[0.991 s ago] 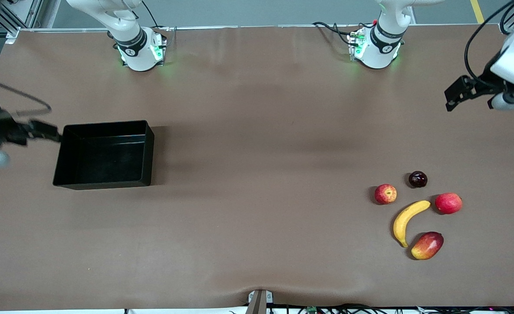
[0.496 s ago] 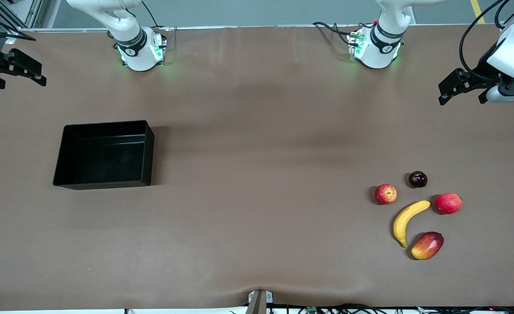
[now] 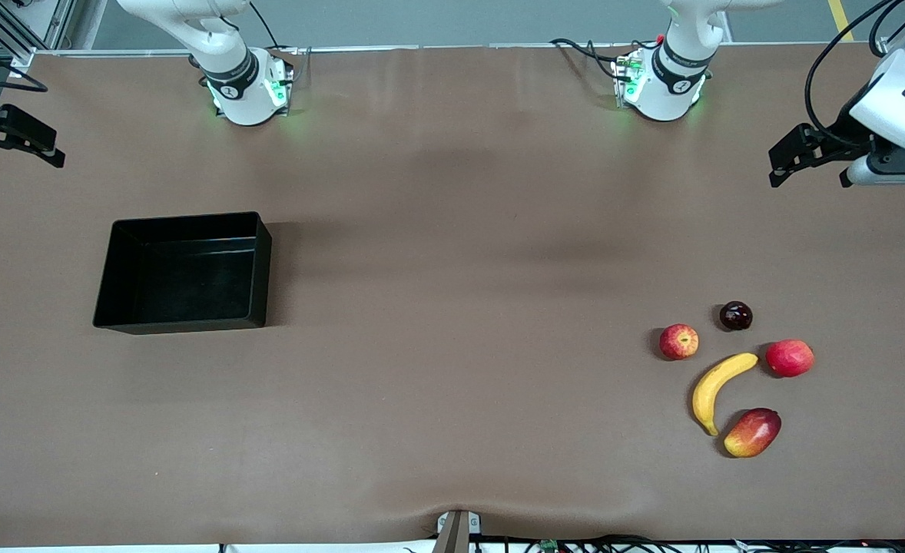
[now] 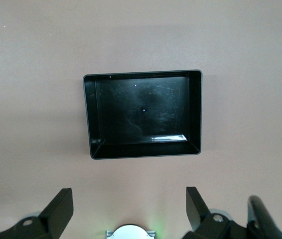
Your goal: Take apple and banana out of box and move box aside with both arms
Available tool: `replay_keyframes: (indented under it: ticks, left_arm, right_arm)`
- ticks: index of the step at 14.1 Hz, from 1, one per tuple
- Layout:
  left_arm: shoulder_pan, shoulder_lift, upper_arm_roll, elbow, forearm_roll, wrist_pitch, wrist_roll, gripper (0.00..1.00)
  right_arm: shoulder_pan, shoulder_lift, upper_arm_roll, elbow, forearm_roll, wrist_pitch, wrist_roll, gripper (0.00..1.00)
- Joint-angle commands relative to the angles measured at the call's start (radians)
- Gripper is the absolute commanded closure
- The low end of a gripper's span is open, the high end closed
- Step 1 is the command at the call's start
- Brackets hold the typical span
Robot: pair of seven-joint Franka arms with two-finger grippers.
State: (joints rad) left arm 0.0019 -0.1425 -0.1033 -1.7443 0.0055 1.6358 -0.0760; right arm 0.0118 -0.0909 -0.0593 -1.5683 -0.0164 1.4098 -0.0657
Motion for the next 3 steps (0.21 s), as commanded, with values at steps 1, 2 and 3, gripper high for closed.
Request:
replay_keyframes:
  ticks: [1,2,3]
  left_arm:
    - [-0.005,0.017,0.001,0.025,-0.005,0.002,0.013,0.0]
    - [-0.005,0.017,-0.003,0.029,-0.005,0.001,0.013,0.0]
    - [-0.005,0.015,-0.004,0.029,-0.005,-0.011,0.013,0.0]
  right_arm:
    - [-0.01,0.003,0.009,0.001,-0.013,0.004,0.003,0.0]
    - [-0.01,0.005,0.009,0.001,-0.013,0.006,0.003,0.0]
    - [-0.009,0.003,0.009,0.001,-0.013,0.005,0.003,0.0]
